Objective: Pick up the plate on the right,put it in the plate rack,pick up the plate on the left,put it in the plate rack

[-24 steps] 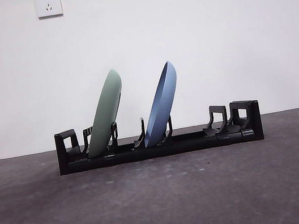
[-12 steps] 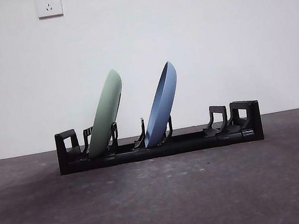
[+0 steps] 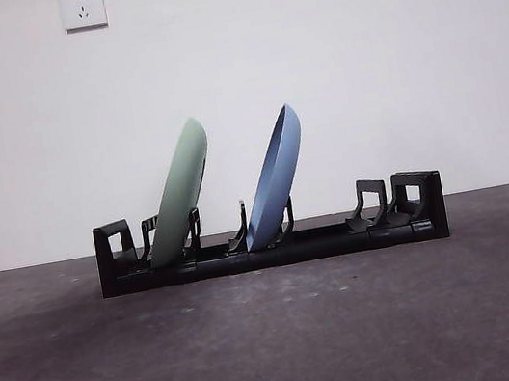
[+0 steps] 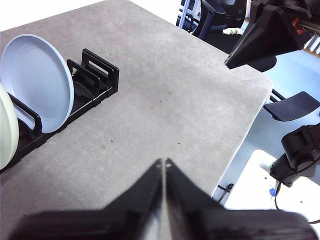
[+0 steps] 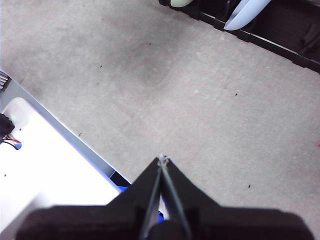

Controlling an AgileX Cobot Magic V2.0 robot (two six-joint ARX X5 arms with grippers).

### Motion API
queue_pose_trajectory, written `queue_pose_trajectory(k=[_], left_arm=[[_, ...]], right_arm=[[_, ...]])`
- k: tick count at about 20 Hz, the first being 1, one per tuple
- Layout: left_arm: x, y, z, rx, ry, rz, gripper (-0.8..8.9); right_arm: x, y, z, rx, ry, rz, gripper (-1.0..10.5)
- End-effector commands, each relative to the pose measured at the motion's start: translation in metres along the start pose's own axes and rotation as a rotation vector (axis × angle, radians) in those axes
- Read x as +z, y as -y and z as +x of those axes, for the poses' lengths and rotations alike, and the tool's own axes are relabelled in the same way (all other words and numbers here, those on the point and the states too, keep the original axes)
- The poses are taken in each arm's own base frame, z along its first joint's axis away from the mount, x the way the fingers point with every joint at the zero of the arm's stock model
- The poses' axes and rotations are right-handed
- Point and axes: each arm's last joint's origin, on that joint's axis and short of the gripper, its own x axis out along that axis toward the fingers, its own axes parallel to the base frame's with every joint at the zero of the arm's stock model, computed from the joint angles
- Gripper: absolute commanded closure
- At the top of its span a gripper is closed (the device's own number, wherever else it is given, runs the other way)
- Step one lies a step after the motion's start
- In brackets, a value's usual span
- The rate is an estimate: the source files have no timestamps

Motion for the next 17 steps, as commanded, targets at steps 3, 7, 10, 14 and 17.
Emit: queue_pose_trajectory(k=[3, 7, 10, 14, 17], left_arm=[[0.0005, 0.0, -0.0009, 0.0, 0.006, 0.013, 8.18], [0.0008, -0.0005, 0.001, 0.001, 0.0, 0.011, 8.18], [0.0011, -0.0013, 0.0037, 0.001, -0.009, 0.009, 8.18], [0.0014, -0.0019, 0.0062, -0.002, -0.017, 0.006, 8.18], [0.0015, -0.0023, 0.0075, -0.001, -0.021, 0.005, 8.18]], right_arm=[[-0.0007, 0.0, 0.0013, 0.003, -0.003, 0.001, 9.6], [-0.0001, 0.0003, 0.0013, -0.005, 0.002, -0.003, 9.5], [0.0001, 0.0016, 0.0012, -0.049, 0.005, -0.003, 9.5], [0.0002, 0.0037, 0.001, -0.124, 0.005, -0.003, 9.5], [0.0002, 0.0052, 0.0008, -0.176, 0.005, -0.003, 9.5]])
